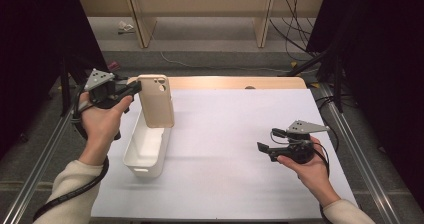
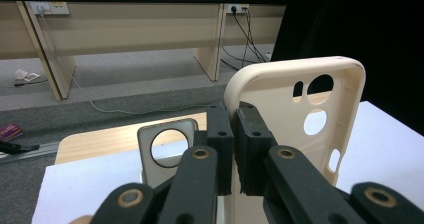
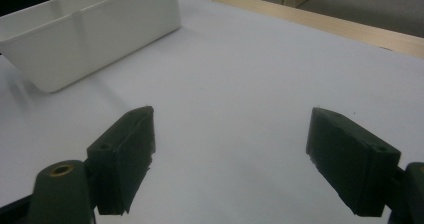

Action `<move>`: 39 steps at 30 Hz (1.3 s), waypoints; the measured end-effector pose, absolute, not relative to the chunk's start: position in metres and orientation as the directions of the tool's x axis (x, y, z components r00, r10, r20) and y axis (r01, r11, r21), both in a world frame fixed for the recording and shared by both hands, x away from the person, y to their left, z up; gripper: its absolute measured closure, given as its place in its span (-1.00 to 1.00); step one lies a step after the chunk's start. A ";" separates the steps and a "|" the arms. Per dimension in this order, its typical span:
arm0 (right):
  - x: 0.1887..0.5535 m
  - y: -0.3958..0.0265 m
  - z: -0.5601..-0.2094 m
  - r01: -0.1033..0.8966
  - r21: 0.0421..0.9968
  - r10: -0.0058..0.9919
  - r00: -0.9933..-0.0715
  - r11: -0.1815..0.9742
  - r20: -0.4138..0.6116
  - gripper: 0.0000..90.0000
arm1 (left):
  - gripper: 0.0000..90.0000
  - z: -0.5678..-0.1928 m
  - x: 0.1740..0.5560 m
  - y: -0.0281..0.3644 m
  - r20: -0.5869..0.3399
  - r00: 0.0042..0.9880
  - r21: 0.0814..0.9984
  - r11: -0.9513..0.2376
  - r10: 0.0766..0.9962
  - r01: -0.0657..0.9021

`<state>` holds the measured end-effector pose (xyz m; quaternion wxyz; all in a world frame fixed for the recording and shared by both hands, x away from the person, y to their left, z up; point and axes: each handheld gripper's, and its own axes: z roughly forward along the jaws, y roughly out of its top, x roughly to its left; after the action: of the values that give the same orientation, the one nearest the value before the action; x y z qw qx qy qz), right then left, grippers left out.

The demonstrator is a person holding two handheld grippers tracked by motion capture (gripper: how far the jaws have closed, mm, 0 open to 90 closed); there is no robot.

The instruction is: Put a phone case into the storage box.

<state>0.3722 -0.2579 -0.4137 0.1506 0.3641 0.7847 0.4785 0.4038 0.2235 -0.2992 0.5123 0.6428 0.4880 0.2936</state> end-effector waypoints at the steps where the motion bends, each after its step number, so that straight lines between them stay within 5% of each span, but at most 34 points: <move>1: 0.372 -0.258 -0.414 0.428 0.860 0.716 -0.689 0.279 0.111 -0.55 | 0.90 -0.300 0.404 0.224 -0.122 0.350 0.945 0.001 0.929 0.326; 39: 0.370 -0.262 -0.413 0.424 0.863 0.717 -0.689 0.274 0.111 -0.53 | 0.90 -0.313 0.428 0.238 -0.088 0.295 0.932 -0.026 0.951 0.361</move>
<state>0.3701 -0.2619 -0.4132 0.1523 0.3639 0.7834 0.4802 0.4277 0.2379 -0.3127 0.4792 0.6465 0.5075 0.3079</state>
